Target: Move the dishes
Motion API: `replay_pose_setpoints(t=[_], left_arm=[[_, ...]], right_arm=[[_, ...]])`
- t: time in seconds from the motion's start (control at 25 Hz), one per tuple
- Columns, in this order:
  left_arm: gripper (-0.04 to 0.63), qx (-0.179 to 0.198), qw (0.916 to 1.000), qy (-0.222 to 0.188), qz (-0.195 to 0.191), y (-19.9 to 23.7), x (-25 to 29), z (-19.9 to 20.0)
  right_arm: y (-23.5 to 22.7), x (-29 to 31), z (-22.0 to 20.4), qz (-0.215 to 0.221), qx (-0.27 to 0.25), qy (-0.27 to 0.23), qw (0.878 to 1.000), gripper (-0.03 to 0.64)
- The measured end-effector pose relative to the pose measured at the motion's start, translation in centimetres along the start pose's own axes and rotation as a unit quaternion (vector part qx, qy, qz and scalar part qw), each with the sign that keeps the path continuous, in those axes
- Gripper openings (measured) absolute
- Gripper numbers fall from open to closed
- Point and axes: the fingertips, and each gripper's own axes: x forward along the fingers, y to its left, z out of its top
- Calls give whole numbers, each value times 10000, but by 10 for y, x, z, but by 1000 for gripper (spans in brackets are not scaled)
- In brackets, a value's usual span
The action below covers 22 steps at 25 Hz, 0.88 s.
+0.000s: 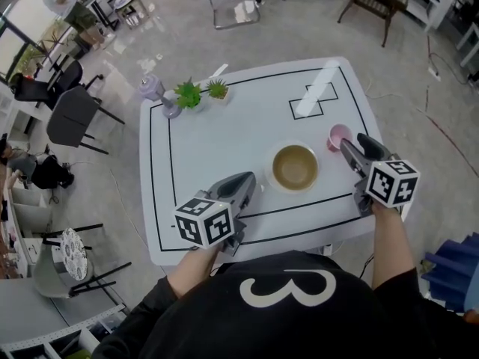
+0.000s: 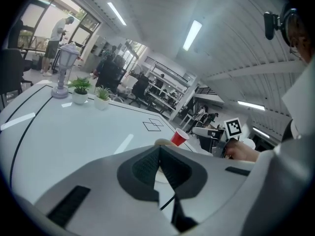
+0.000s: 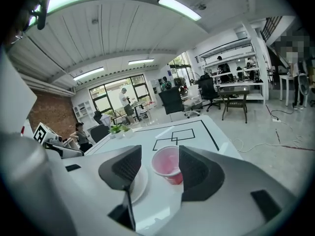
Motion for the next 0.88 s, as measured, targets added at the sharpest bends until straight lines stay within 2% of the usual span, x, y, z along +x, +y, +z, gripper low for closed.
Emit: replay_pose_setpoints(t=[0.2, 0.4, 0.64, 0.88], left_arm=[[2, 23, 9999, 83, -130, -1, -11, 3], [2, -54, 9998, 182, -117, 9, -20, 0], [2, -94, 9997, 193, -66, 14, -31, -5], [2, -135, 9997, 183, 5, 20, -44, -7]], right_arm=[[41, -14, -4, 407, 11, 109, 9991, 218], [64, -8, -29, 573, -142, 424, 9974, 210], [73, 16, -67, 580, -171, 883, 9943, 206], [76, 37, -86, 535, -38, 1073, 9928, 186]])
